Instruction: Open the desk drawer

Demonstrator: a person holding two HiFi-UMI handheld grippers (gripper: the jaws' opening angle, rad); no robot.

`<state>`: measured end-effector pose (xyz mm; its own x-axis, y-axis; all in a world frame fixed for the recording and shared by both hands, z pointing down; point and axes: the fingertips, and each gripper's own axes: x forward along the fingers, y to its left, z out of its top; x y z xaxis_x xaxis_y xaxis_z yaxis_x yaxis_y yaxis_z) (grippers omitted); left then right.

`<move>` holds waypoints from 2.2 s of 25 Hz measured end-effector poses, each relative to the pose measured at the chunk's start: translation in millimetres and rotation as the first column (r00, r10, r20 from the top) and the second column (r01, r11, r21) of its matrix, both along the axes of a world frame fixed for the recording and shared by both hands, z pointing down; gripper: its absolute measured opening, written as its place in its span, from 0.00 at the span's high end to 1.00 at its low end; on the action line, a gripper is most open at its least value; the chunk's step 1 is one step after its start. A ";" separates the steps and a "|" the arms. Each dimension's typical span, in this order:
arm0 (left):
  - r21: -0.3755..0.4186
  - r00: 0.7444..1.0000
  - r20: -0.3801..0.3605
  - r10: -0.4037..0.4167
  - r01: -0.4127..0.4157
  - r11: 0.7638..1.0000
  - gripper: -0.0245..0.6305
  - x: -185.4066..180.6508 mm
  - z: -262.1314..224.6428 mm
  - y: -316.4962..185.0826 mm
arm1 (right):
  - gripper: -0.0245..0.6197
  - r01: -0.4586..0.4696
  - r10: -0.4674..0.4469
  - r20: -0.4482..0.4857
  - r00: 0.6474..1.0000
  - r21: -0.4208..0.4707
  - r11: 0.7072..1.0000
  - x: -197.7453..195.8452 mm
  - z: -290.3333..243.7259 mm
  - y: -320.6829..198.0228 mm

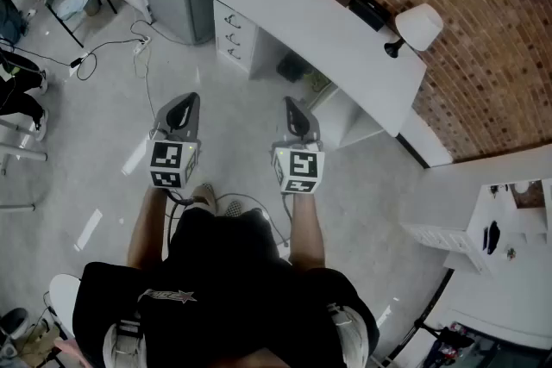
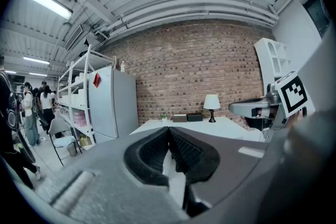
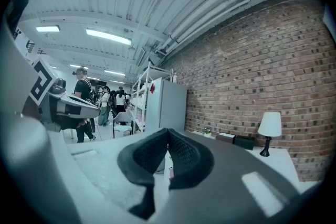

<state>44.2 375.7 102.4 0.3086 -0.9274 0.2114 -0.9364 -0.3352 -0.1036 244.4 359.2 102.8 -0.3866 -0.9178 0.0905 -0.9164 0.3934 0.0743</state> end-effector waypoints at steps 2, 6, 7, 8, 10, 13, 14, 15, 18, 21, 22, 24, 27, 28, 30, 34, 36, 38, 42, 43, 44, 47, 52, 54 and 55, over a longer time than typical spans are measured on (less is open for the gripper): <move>0.003 1.000 -0.003 -0.001 0.001 1.000 0.95 0.8 -0.3 0.9 | 0.95 -0.008 0.008 0.011 1.000 -0.004 1.000 2.1 1.6 -0.8; 0.003 1.000 -0.005 -0.003 0.003 1.000 0.95 -1.6 1.3 0.5 | 0.95 -0.013 0.013 0.019 1.000 -0.014 1.000 2.1 4.3 -2.9; 0.001 1.000 -0.006 -0.004 0.004 1.000 0.95 -3.4 2.0 -1.1 | 0.95 -0.014 0.014 0.017 1.000 -0.014 1.000 1.0 4.5 -4.4; -0.001 1.000 -0.008 -0.006 0.006 1.000 0.95 -5.2 2.7 -3.4 | 0.95 -0.017 0.017 0.014 1.000 -0.013 1.000 0.1 4.7 -6.5; -0.004 1.000 -0.013 -0.006 0.005 1.000 0.95 -8.0 4.0 -9.9 | 0.95 -0.026 0.026 0.006 1.000 -0.015 1.000 -0.8 5.7 -12.4; -0.007 1.000 -0.015 0.000 0.000 1.000 0.95 -12.9 6.8 -24.9 | 0.95 -0.040 0.040 0.002 0.999 -0.021 0.999 -3.5 8.7 -24.2; -0.008 1.000 -0.018 0.002 -0.002 1.000 0.95 -15.4 8.1 -31.6 | 0.95 -0.043 0.043 0.000 0.999 -0.022 0.999 -5.8 9.5 -29.3; -0.009 1.000 -0.020 0.005 -0.006 1.000 0.95 -18.3 9.7 -39.2 | 0.95 -0.045 0.045 -0.002 0.999 -0.021 0.999 -9.1 10.5 -35.2; -0.011 0.999 -0.024 0.022 -0.022 1.000 0.95 -29.0 15.1 -66.9 | 0.95 -0.057 0.057 -0.009 0.998 -0.016 0.998 -21.1 13.1 -58.2; -0.023 0.999 -0.026 0.045 -0.046 0.999 0.95 -40.1 21.6 -100.9 | 0.95 -0.081 0.081 -0.010 0.997 -0.017 0.997 -32.9 16.5 -88.1; -0.028 0.998 -0.028 0.052 -0.053 0.998 0.95 -44.8 23.4 -112.8 | 0.95 -0.087 0.087 -0.010 0.996 -0.020 0.996 -38.3 17.9 -98.5; -0.036 0.997 -0.032 0.067 -0.068 0.997 0.95 -55.7 24.5 -138.7 | 0.95 -0.099 0.099 -0.009 0.995 -0.024 0.995 -50.9 18.5 -120.8; -0.055 0.994 -0.034 0.101 -0.102 0.993 0.95 -72.1 24.1 -178.9 | 0.95 -0.130 0.130 -0.006 0.991 -0.038 0.991 -69.5 16.1 -154.7; -0.060 0.993 -0.036 0.113 -0.115 0.991 0.95 -77.1 24.0 -191.2 | 0.95 -0.141 0.141 -0.006 0.990 -0.044 0.989 -75.5 16.2 -164.6; -0.066 0.989 -0.041 0.139 -0.142 0.988 0.95 -86.7 25.0 -213.6 | 0.95 -0.162 0.162 -0.009 0.987 -0.054 0.985 -86.9 18.6 -182.3; -0.079 0.983 -0.048 0.180 -0.183 0.980 0.95 -103.3 33.3 -254.3 | 0.95 -0.202 0.202 -0.005 0.979 -0.069 0.977 -105.1 25.4 -214.2; -0.087 0.979 -0.054 0.197 -0.202 0.976 0.95 -111.1 38.7 -272.2 | 0.95 -0.221 0.221 -0.012 0.975 -0.075 0.972 -113.6 29.1 -228.5; -0.097 0.975 -0.057 0.216 -0.221 0.970 0.95 -118.6 44.1 -288.0 | 0.95 -0.242 0.242 -0.016 0.970 -0.081 0.967 -121.7 32.8 -240.8; -0.113 0.967 -0.065 0.248 -0.254 0.961 0.95 -132.3 53.1 -316.7 | 0.95 -0.283 0.283 -0.021 0.959 -0.095 0.954 -135.8 40.9 -261.9; -0.117 0.965 -0.068 0.255 -0.262 0.958 0.95 -135.3 55.8 -323.0 | 0.95 -0.293 0.292 -0.023 0.956 -0.099 0.951 -138.8 43.4 -266.1; -0.122 0.962 -0.071 0.262 -0.269 0.955 0.95 -138.0 58.7 -329.1 | 0.95 -0.302 0.301 -0.024 0.953 -0.105 0.948 -141.7 46.1 -270.0; -0.137 0.958 -0.075 0.278 -0.286 0.948 0.95 -143.5 68.7 -346.5 | 0.95 -0.322 0.321 -0.023 0.947 -0.124 0.939 -147.7 54.4 -281.3; -0.168 0.955 -0.078 0.287 -0.296 0.940 0.95 -141.7 88.2 -369.1 | 0.95 -0.331 0.330 -0.032 0.943 -0.146 0.932 -148.9 68.7 -300.0; -0.182 0.954 -0.078 0.290 -0.300 0.936 0.95 -139.9 98.7 -377.8 | 0.95 -0.331 0.330 -0.029 0.943 -0.154 0.931 -149.2 76.3 -309.1; -0.190 0.954 -0.076 0.291 -0.300 0.935 0.95 -139.0 104.6 -382.6 | 0.95 -0.330 0.330 -0.025 0.944 -0.159 0.931 -149.3 80.7 -314.3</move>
